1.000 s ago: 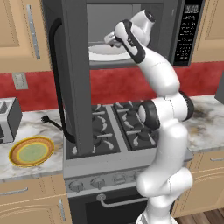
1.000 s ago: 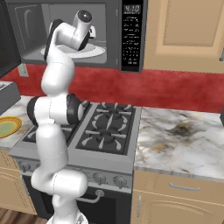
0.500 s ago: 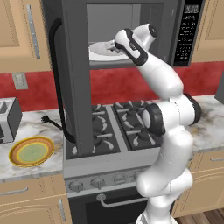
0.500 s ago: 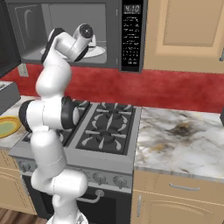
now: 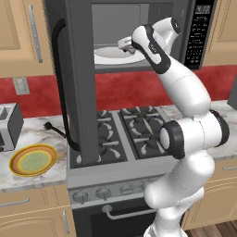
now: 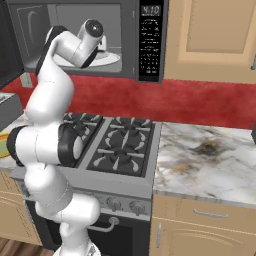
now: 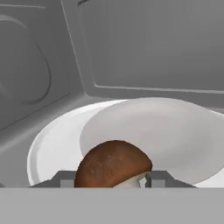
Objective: Pick the mushroom from the microwave and place it on plate located on the counter.
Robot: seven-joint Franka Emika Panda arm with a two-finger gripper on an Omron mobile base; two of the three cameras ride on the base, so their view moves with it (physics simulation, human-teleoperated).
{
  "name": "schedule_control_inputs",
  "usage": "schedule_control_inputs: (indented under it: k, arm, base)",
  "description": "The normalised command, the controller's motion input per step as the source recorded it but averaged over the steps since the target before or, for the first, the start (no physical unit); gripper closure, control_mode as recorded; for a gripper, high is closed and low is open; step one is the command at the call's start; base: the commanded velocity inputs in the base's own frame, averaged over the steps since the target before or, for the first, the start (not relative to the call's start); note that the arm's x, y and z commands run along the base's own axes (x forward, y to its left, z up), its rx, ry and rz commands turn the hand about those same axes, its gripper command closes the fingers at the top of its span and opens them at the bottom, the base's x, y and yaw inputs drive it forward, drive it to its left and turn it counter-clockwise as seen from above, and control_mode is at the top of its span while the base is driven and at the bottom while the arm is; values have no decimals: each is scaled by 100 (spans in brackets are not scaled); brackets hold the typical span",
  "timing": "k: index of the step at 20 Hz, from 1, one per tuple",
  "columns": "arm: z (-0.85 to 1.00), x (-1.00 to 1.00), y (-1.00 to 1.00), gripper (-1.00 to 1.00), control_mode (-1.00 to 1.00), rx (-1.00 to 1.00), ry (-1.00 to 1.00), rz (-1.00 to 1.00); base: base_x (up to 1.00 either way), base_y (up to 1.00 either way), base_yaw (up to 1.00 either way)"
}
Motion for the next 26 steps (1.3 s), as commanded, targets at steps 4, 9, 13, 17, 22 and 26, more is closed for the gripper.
schedule_control_inputs:
  k: [4, 9, 13, 17, 22, 26]
  arm:
    - [18, -100, -3, 100, -100, 0, 14, 0]
    - [1, -100, -1, 100, -100, 0, 18, 0]
    - [-18, -100, 0, 100, -100, 0, 17, 0]
    - [-62, -100, 0, 100, -100, 0, 6, 0]
    - [-97, -87, 1, 100, -100, 0, -3, 4]
    - [-100, -49, 8, 100, -100, 0, -6, 9]
  base:
    - [0, 0, 0]
    - [0, 0, 0]
    - [0, 0, 0]
    - [0, 0, 0]
    - [0, 0, 0]
    - [0, 0, 0]
